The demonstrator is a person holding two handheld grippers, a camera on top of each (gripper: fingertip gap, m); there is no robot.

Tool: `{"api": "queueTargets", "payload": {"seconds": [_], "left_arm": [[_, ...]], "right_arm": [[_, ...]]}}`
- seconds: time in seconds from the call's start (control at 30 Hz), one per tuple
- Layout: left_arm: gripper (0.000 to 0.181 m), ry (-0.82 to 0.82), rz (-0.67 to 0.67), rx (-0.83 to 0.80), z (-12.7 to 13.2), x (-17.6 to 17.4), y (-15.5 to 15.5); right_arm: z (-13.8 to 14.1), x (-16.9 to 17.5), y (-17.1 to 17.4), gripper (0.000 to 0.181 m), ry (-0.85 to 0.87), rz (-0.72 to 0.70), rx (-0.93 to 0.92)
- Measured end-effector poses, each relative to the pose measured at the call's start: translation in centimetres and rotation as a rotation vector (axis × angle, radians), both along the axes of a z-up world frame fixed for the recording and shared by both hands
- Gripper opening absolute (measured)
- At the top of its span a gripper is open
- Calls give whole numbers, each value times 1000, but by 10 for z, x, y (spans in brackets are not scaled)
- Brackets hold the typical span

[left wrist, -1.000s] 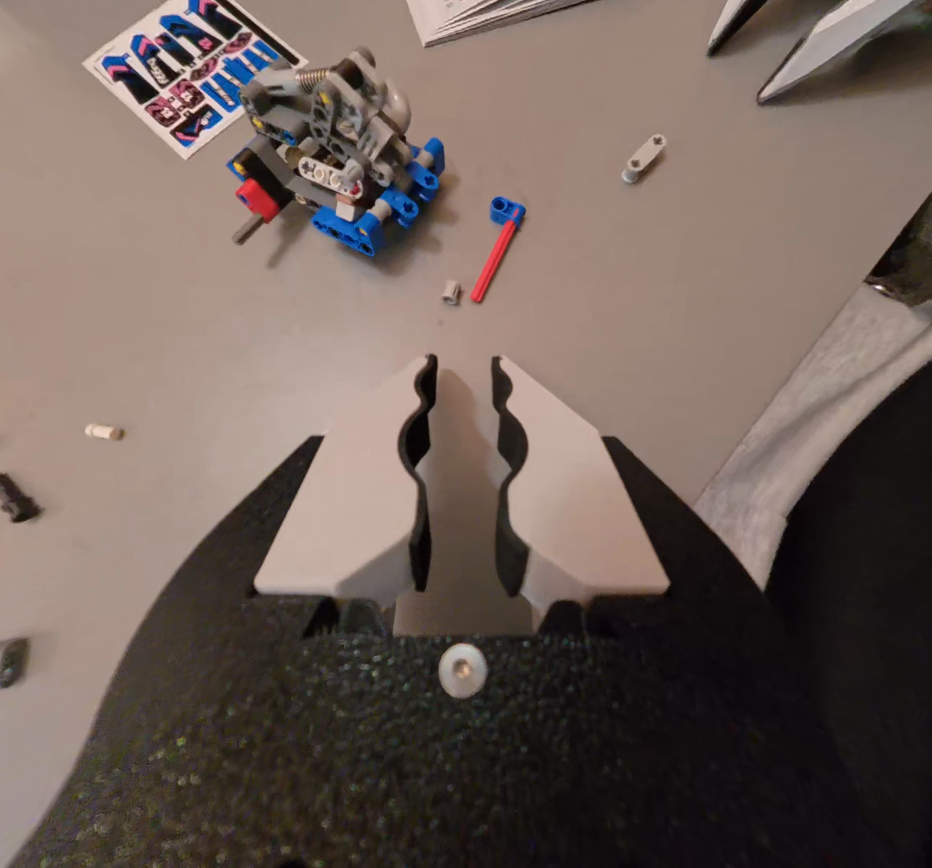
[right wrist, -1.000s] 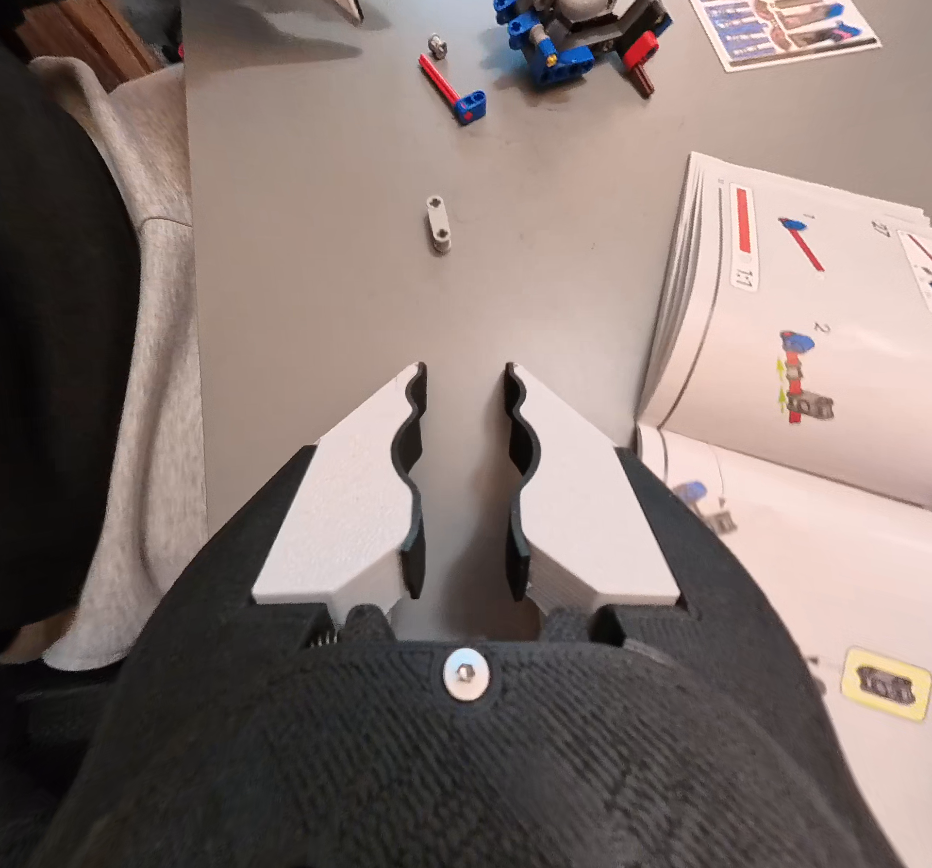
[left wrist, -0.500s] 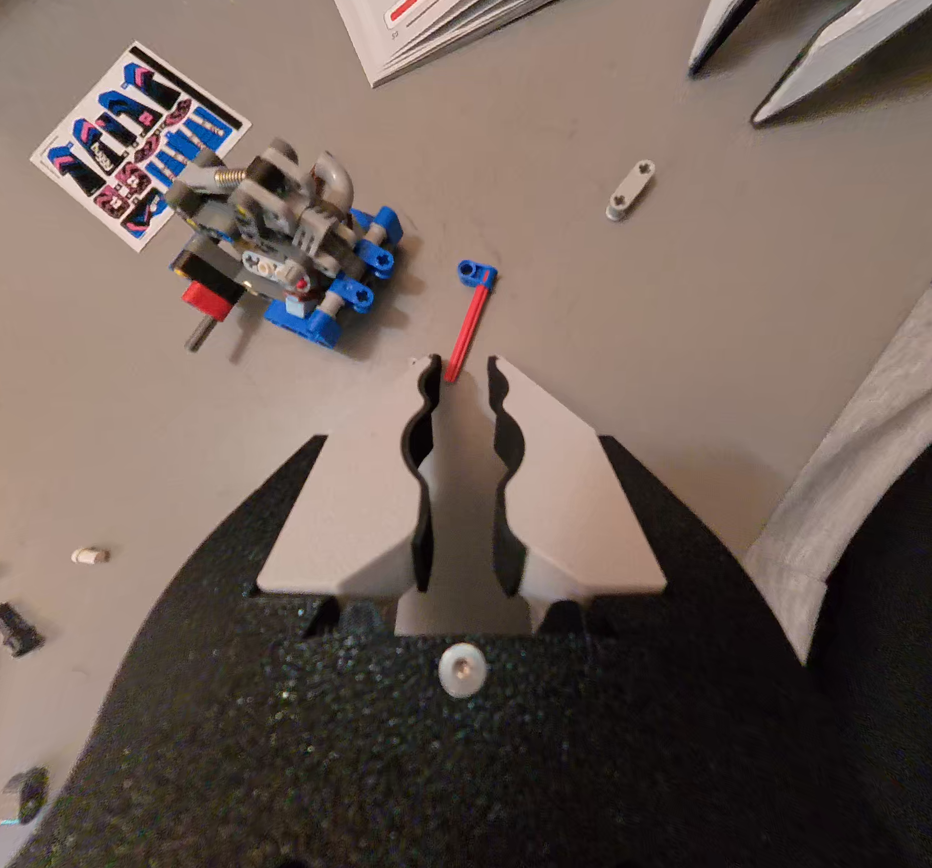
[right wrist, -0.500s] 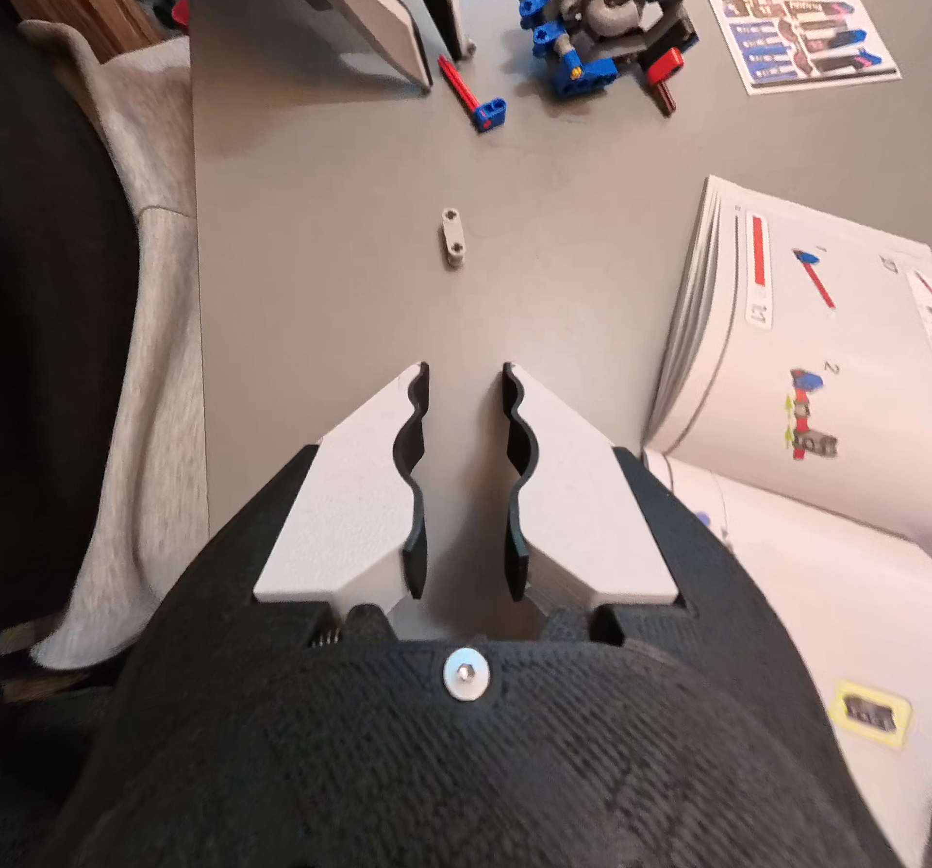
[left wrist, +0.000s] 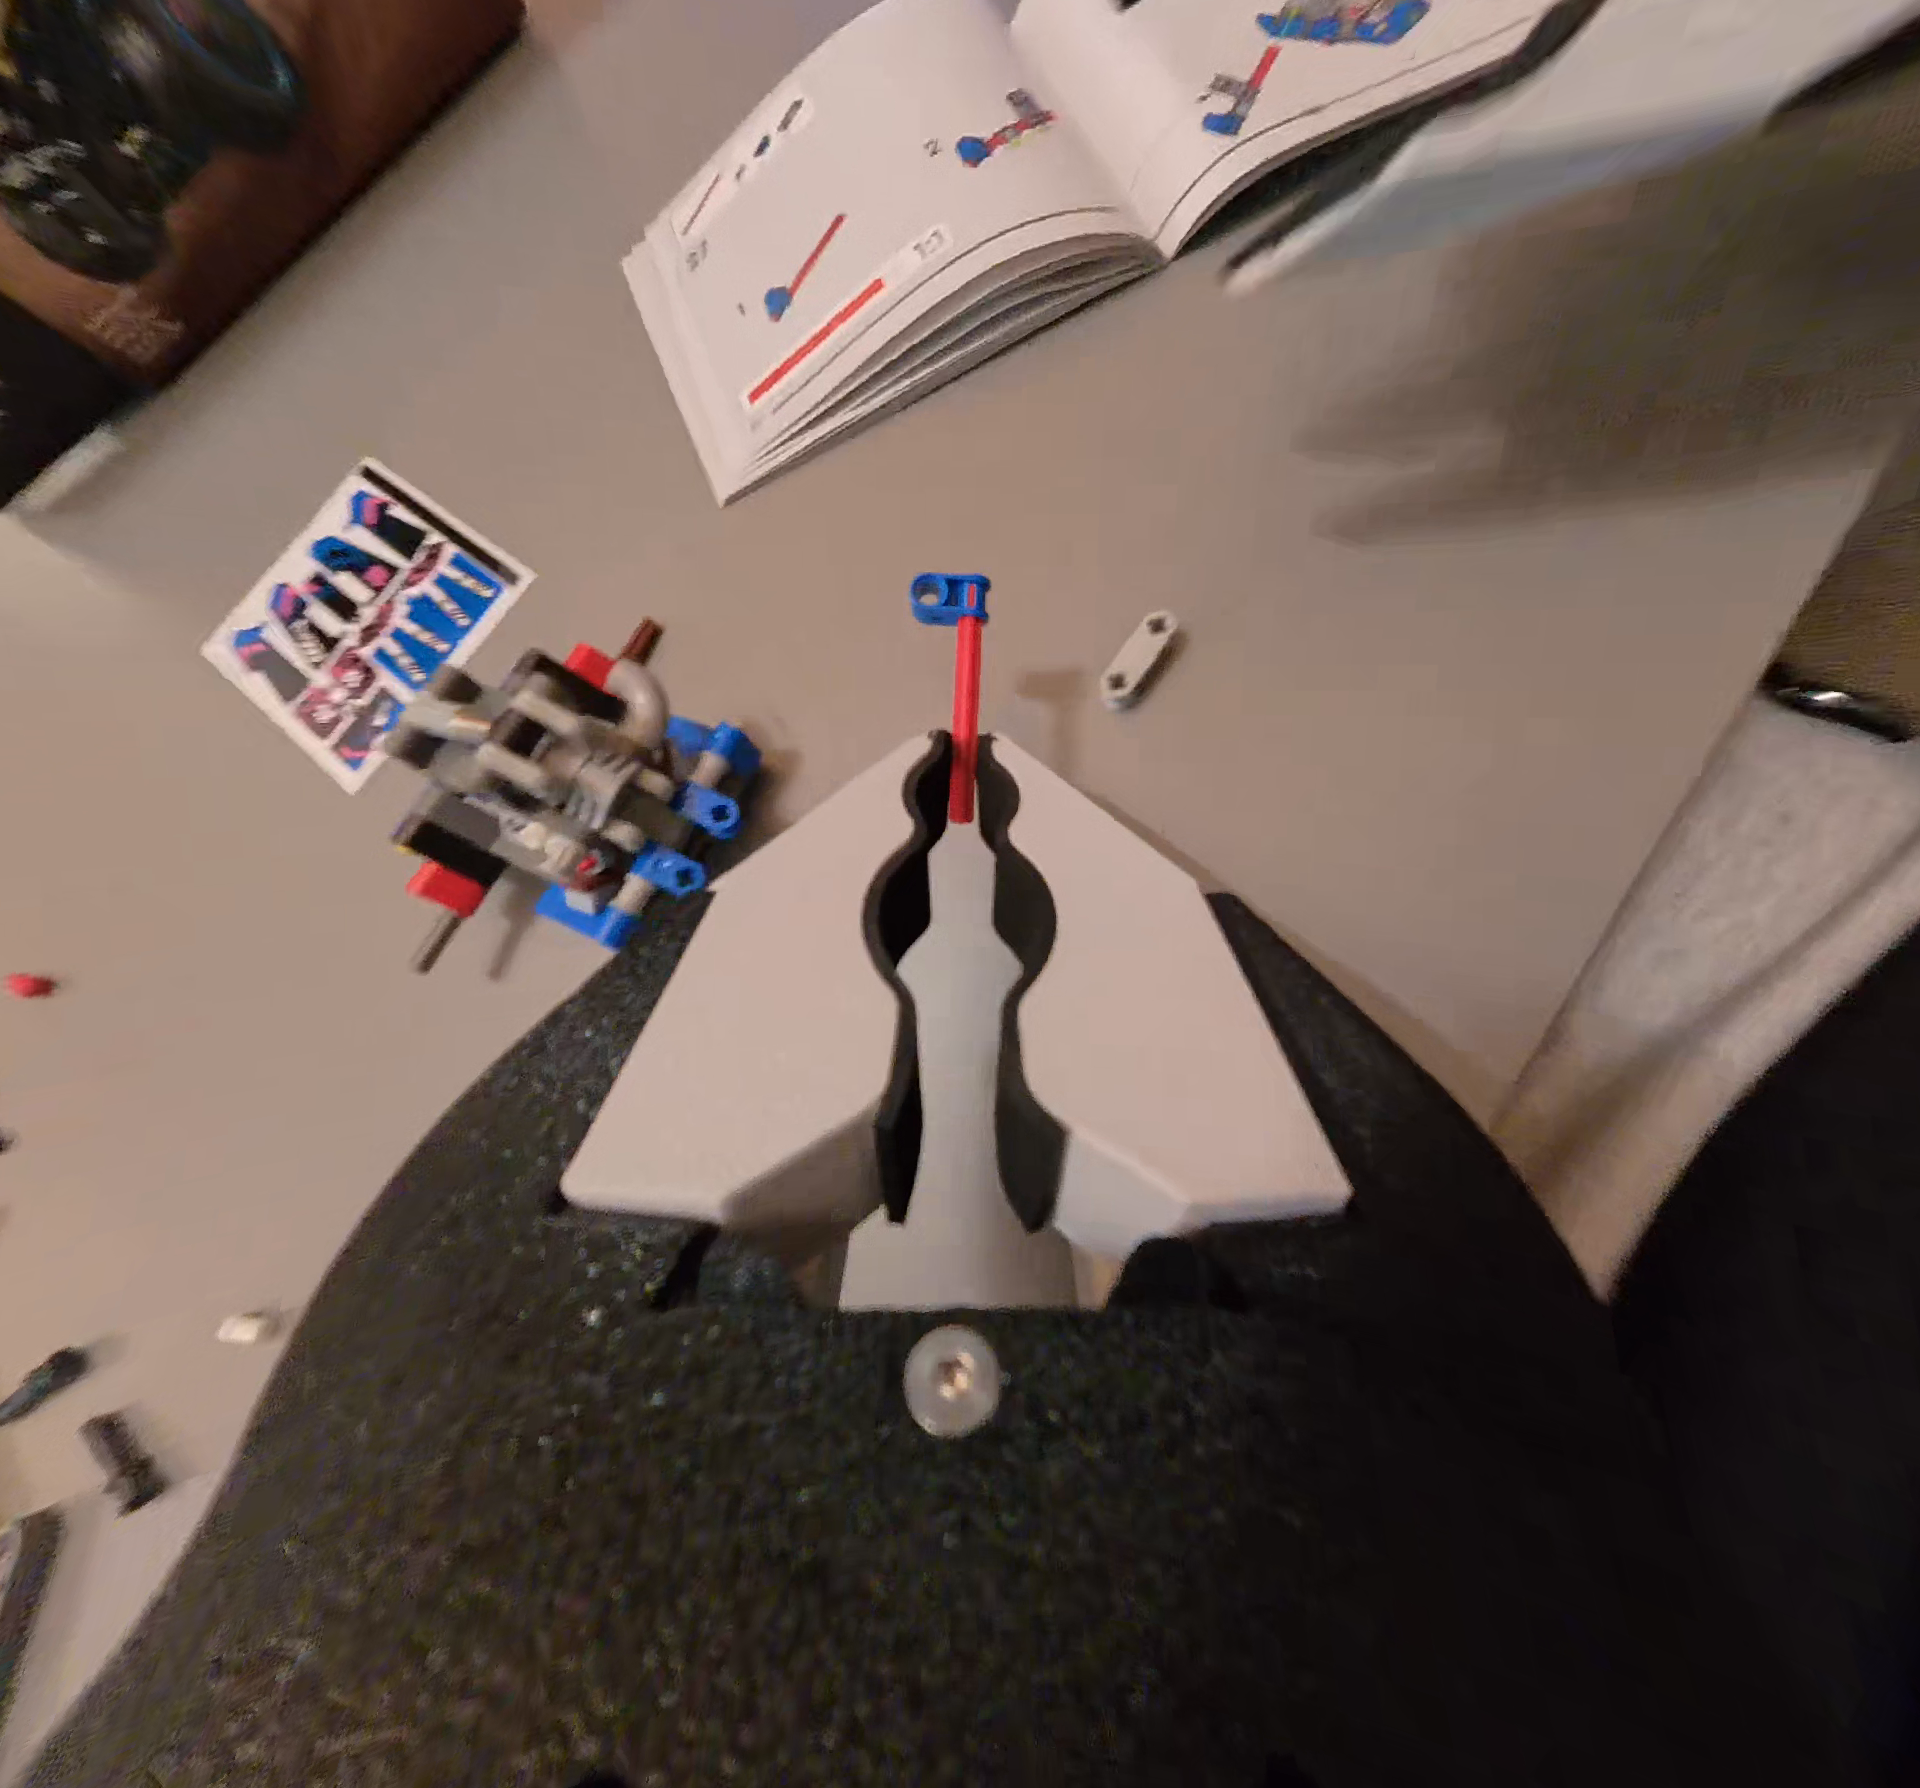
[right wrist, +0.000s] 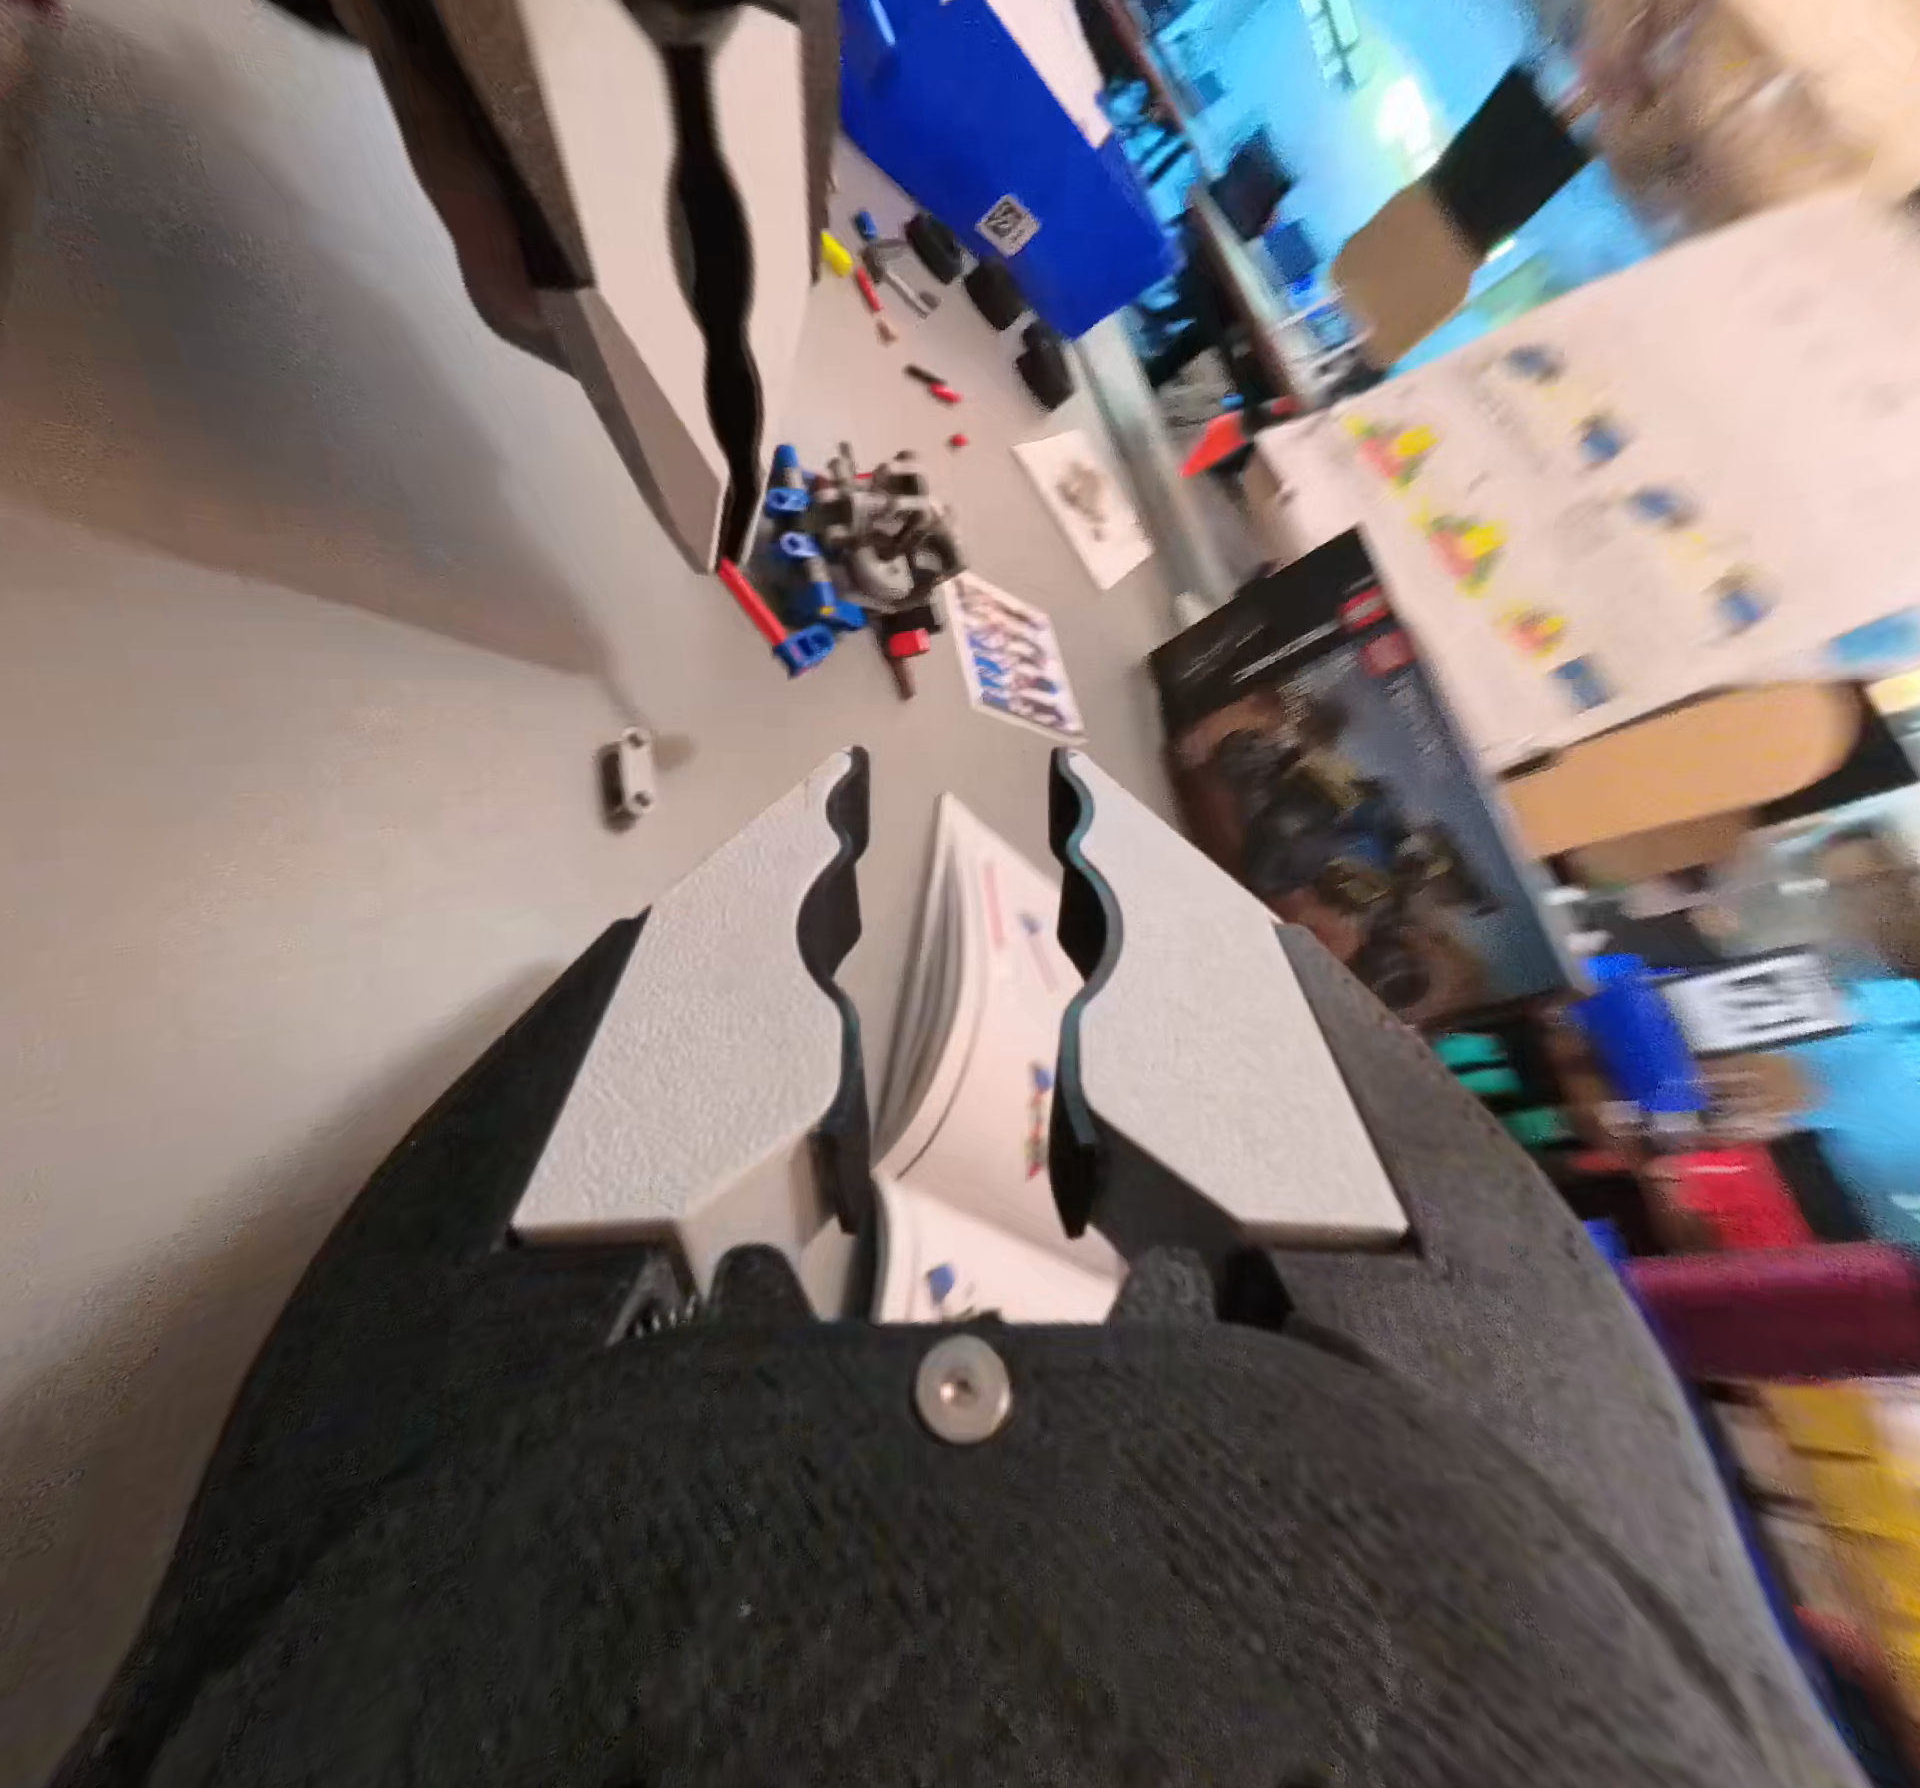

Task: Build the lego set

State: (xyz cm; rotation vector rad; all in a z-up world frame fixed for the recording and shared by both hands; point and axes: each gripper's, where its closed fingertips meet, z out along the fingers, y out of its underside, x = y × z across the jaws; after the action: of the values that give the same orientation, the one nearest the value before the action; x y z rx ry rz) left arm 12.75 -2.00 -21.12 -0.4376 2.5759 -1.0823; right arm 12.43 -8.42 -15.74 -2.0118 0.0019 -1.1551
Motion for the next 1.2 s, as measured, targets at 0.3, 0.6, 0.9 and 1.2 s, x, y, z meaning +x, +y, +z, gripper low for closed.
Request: {"api": "queueTargets", "payload": {"seconds": [0.3,0.6,0.9,1.2], "left_arm": [[1,166,-67,-90,31,-9,-12],[25,28,-78,-409,81,-4,-14],[23,303,-277,-927,106,-26,-21],[19,347,-329,-1114,125,-30,-18]], "right_arm": [[-15,14,43,8,-250,-89,-307],[25,18,40,6,-30,-95,381],[85,-10,37,5,411,365,1244],[87,-23,53,5,610,555,1389]]}}
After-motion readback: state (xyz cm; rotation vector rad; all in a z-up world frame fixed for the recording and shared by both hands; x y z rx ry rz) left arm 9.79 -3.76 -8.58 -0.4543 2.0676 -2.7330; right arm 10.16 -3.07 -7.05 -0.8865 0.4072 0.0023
